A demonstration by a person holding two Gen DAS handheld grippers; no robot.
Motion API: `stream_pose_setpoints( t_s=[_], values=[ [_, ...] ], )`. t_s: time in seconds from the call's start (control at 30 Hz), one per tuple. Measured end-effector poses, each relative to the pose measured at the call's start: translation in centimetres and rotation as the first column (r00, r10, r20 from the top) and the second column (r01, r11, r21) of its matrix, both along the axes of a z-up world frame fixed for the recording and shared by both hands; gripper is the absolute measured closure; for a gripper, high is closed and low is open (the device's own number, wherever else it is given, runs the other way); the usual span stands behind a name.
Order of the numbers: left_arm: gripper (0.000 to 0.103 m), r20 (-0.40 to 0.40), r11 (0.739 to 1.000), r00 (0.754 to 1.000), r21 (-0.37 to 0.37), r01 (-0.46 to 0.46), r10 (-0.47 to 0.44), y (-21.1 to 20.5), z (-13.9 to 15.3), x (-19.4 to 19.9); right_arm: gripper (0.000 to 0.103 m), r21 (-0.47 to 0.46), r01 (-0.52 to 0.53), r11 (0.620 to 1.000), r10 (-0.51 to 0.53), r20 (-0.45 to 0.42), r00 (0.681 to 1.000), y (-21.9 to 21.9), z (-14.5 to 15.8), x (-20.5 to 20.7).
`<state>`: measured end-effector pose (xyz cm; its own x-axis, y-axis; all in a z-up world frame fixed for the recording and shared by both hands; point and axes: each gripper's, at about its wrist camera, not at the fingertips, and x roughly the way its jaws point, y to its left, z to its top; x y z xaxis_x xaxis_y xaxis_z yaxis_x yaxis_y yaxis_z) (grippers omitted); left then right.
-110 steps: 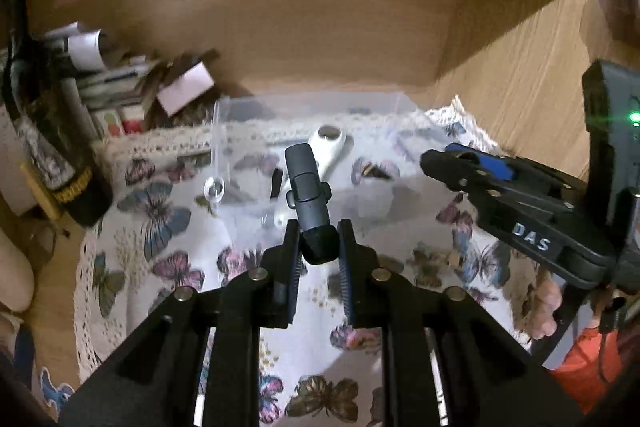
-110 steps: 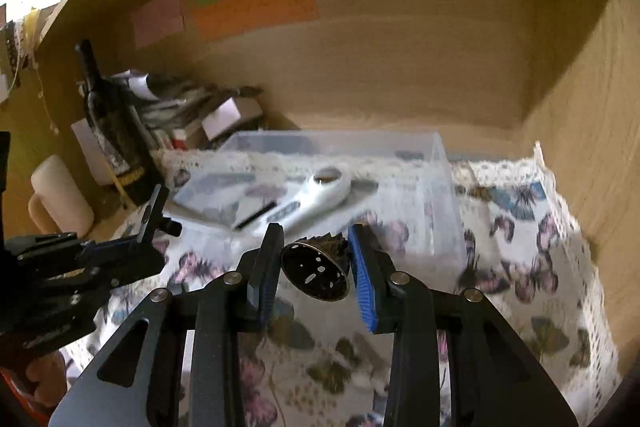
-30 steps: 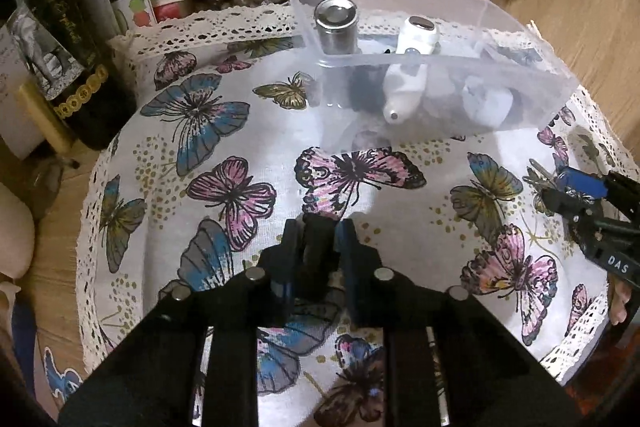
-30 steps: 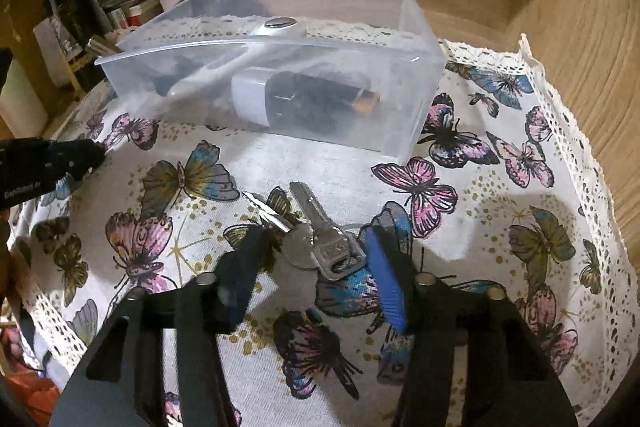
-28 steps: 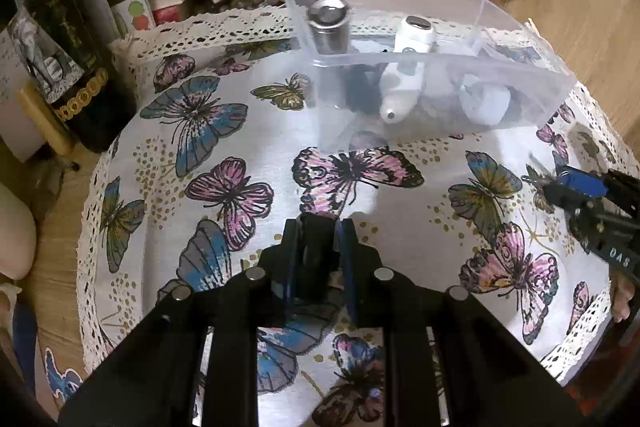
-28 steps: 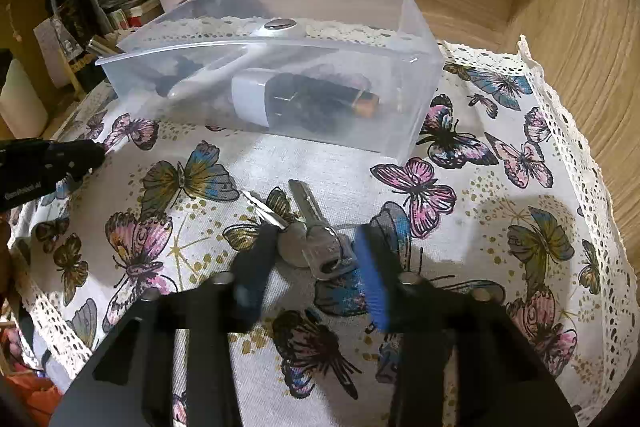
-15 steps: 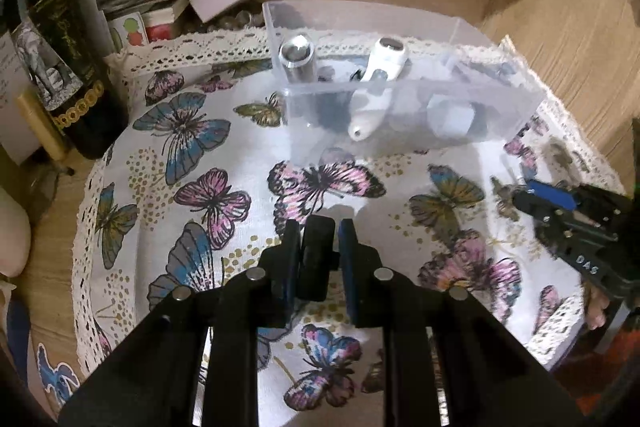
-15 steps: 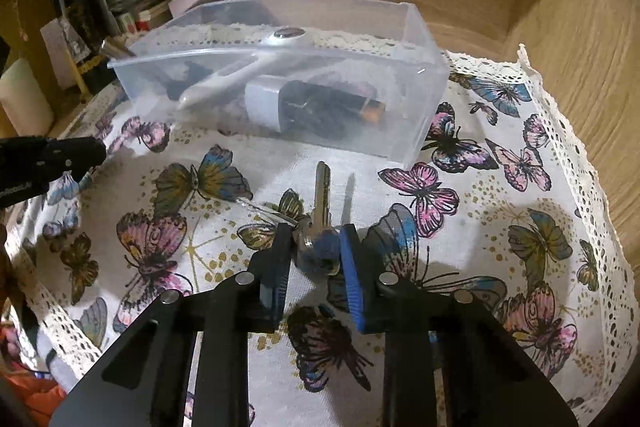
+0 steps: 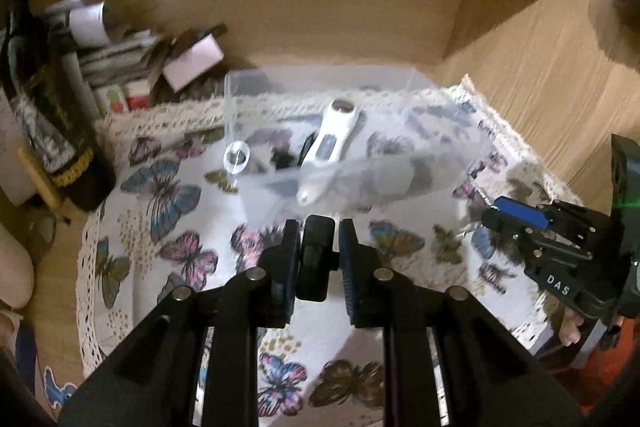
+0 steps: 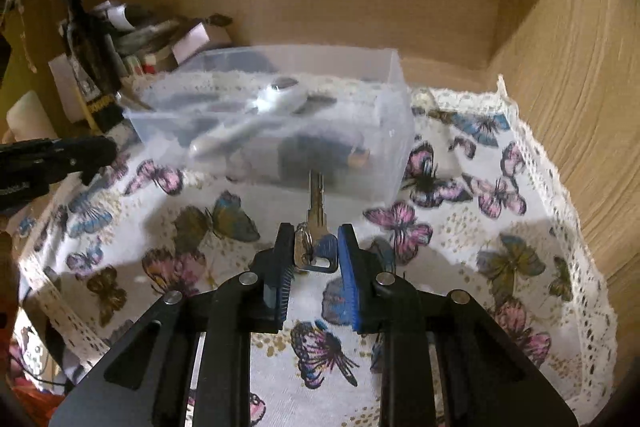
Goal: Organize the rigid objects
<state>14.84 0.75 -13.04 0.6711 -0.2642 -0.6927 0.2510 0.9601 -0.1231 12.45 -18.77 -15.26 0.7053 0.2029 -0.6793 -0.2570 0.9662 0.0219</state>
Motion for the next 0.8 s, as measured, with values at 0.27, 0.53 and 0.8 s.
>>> stream_pose_setpoints(
  t_s=[0.27, 0.53, 0.8],
  values=[
    [0.084, 0.048, 1.0, 0.999, -0.015, 0.018, -0.017, -1.2, 2.1, 1.0, 0.083, 0.006, -0.006, 1.0, 0.005, 0.056, 0.998, 0.1, 1.7, 0.0],
    [0.084, 0.058, 0.999, 0.998, -0.033, 0.02, -0.018, -1.9, 3.3, 3.2, 0.083, 0.011, -0.028, 1.0, 0.026, 0.161, 0.987, 0.4, 5.1, 0.9],
    [0.084, 0.062, 0.998, 0.998, -0.065, 0.012, -0.008, -1.5, 3.9, 5.3, 0.083, -0.013, -0.07, 0.997, 0.071, 0.242, 0.968, 1.4, 8.0, 2.6]
  ],
)
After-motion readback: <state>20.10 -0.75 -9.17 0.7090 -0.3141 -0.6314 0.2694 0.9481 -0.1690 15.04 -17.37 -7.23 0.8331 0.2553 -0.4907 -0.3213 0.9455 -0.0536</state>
